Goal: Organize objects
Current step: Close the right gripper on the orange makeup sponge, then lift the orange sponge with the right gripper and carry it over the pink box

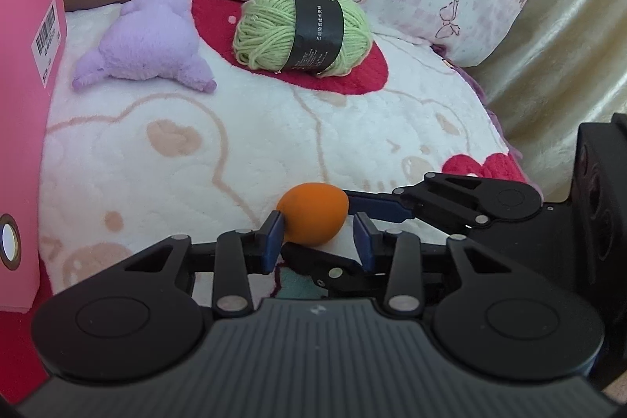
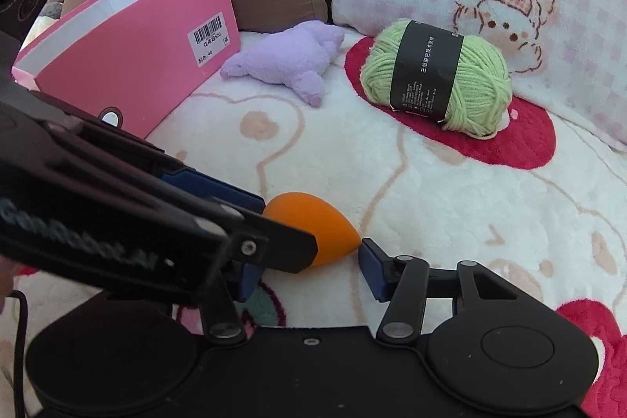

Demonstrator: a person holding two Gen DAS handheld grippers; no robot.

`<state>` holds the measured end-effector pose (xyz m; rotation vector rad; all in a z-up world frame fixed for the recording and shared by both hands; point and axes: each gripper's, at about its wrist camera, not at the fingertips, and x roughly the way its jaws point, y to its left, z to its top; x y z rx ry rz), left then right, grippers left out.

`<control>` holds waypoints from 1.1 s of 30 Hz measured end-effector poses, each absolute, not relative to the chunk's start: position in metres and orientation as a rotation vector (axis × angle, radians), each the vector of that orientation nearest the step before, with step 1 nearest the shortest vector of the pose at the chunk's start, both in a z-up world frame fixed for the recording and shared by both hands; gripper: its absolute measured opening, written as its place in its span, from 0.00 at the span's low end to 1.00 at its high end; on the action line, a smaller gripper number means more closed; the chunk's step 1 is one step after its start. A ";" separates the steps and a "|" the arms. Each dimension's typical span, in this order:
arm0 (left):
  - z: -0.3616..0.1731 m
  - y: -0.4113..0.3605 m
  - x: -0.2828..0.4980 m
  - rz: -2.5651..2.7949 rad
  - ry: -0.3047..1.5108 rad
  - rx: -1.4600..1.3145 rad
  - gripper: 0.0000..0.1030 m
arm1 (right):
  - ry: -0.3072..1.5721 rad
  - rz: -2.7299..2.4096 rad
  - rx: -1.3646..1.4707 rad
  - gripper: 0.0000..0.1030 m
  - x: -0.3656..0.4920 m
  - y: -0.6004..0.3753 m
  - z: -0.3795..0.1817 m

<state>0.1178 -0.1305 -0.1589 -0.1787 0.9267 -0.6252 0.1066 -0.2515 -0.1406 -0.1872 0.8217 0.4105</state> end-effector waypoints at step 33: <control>-0.109 -0.095 0.073 -0.710 0.993 -0.243 0.38 | 0.789 0.538 -0.292 0.56 0.056 -0.231 -0.089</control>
